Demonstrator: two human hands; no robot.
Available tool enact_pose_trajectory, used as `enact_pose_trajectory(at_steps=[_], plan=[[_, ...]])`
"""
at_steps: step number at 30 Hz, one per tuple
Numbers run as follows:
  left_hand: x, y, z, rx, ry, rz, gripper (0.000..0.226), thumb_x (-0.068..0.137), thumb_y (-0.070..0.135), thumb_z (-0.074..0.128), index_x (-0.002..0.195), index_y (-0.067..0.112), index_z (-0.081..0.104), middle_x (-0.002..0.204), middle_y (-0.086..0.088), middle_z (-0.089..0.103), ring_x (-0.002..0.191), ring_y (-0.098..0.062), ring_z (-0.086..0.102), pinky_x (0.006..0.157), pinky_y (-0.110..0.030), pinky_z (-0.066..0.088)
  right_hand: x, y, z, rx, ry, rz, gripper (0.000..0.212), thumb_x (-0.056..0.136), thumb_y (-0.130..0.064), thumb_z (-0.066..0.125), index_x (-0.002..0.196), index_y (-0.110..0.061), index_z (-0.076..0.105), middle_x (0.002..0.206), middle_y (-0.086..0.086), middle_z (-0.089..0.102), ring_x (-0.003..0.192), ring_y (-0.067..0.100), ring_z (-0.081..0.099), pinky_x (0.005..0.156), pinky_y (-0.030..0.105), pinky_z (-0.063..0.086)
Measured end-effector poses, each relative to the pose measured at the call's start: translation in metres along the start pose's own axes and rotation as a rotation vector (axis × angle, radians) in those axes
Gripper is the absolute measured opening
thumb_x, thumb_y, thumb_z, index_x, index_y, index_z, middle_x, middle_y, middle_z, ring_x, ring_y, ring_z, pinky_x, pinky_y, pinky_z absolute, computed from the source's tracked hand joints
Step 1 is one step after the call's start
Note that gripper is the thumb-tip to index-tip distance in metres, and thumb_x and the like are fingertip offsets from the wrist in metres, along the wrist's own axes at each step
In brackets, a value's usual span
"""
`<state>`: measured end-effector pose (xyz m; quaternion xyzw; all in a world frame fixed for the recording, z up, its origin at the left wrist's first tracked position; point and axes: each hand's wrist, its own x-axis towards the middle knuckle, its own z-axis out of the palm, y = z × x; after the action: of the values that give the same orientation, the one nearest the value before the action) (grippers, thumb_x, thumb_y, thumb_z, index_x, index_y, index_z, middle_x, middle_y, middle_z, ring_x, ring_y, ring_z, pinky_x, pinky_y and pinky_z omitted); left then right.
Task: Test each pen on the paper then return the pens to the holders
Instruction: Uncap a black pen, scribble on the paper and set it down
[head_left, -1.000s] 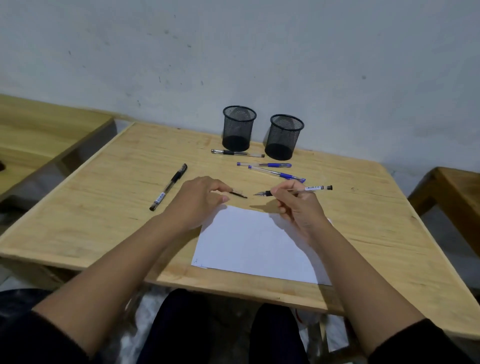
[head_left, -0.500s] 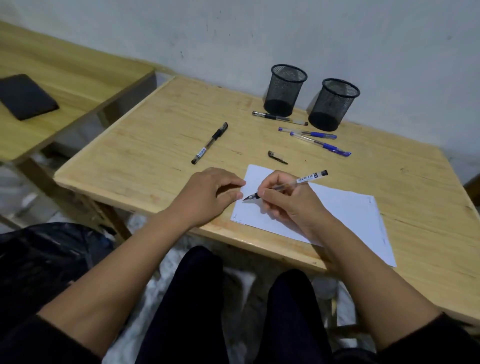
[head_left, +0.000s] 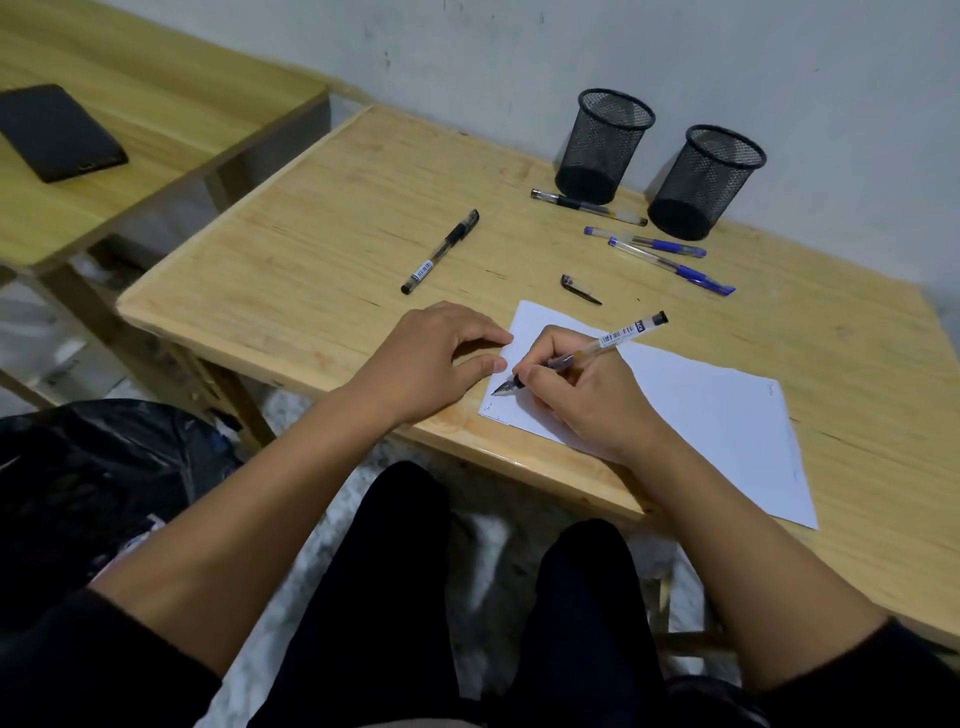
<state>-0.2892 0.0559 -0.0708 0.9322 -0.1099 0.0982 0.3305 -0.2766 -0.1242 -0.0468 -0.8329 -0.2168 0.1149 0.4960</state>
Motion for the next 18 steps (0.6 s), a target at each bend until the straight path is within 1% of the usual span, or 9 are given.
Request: enact_pose_trajectory(at_steps=[3, 5, 7, 9, 15, 18], plan=[[0.0003, 0.0, 0.0004, 0.008, 0.001, 0.003, 0.03, 0.081, 0.031, 0.067, 0.109, 0.023, 0.066, 0.112, 0.004, 0.068, 0.11, -0.01, 0.056, 0.091, -0.016, 0.035, 0.0001, -0.0014, 0.0006, 0.037, 0.0, -0.012, 0.012, 0.086, -0.001, 0.053, 0.078, 0.003, 0.062, 0.071, 0.026, 0.062, 0.056, 0.01, 0.047, 0.051, 0.017, 0.036], [0.0002, 0.0004, 0.0006, 0.006, 0.002, 0.006, 0.03, 0.08, 0.031, 0.067, 0.109, 0.023, 0.066, 0.112, 0.004, 0.068, 0.11, -0.011, 0.056, 0.092, -0.017, 0.036, -0.0002, -0.0019, 0.0009, 0.058, -0.008, -0.013, 0.012, 0.086, 0.002, 0.052, 0.079, 0.007, 0.06, 0.064, 0.021, 0.059, 0.05, 0.003, 0.045, 0.049, 0.012, 0.036], [0.0001, 0.001, 0.0001, -0.002, 0.006, 0.01, 0.03, 0.08, 0.031, 0.067, 0.109, 0.022, 0.067, 0.111, 0.004, 0.069, 0.11, -0.011, 0.056, 0.092, -0.019, 0.037, 0.0002, -0.0017, 0.0012, 0.06, -0.018, -0.021, 0.012, 0.086, 0.002, 0.051, 0.079, 0.008, 0.059, 0.063, 0.02, 0.059, 0.05, 0.003, 0.047, 0.05, 0.011, 0.037], [0.0001, 0.0013, -0.0001, -0.007, 0.008, 0.013, 0.03, 0.08, 0.03, 0.068, 0.109, 0.022, 0.067, 0.111, 0.003, 0.069, 0.109, -0.012, 0.057, 0.092, -0.019, 0.037, 0.0006, -0.0015, 0.0014, 0.043, -0.021, -0.029, 0.012, 0.086, 0.001, 0.052, 0.079, 0.007, 0.059, 0.067, 0.025, 0.061, 0.053, 0.006, 0.049, 0.051, 0.013, 0.039], [0.0002, 0.0019, -0.0003, 0.001, 0.009, 0.009, 0.03, 0.081, 0.031, 0.067, 0.109, 0.022, 0.067, 0.111, 0.004, 0.069, 0.11, -0.011, 0.056, 0.092, -0.018, 0.036, -0.0001, -0.0012, 0.0016, -0.006, -0.026, -0.071, 0.016, 0.088, -0.005, 0.055, 0.079, 0.008, 0.06, 0.071, 0.025, 0.062, 0.056, 0.012, 0.048, 0.051, 0.013, 0.037], [0.0002, 0.0019, 0.0, -0.004, 0.008, 0.007, 0.029, 0.081, 0.03, 0.067, 0.109, 0.022, 0.067, 0.111, 0.004, 0.069, 0.109, -0.011, 0.056, 0.091, -0.017, 0.036, 0.0004, 0.0011, 0.0012, -0.021, -0.005, -0.086, 0.013, 0.085, -0.001, 0.054, 0.077, 0.007, 0.061, 0.074, 0.025, 0.062, 0.061, 0.026, 0.051, 0.052, 0.017, 0.038]])
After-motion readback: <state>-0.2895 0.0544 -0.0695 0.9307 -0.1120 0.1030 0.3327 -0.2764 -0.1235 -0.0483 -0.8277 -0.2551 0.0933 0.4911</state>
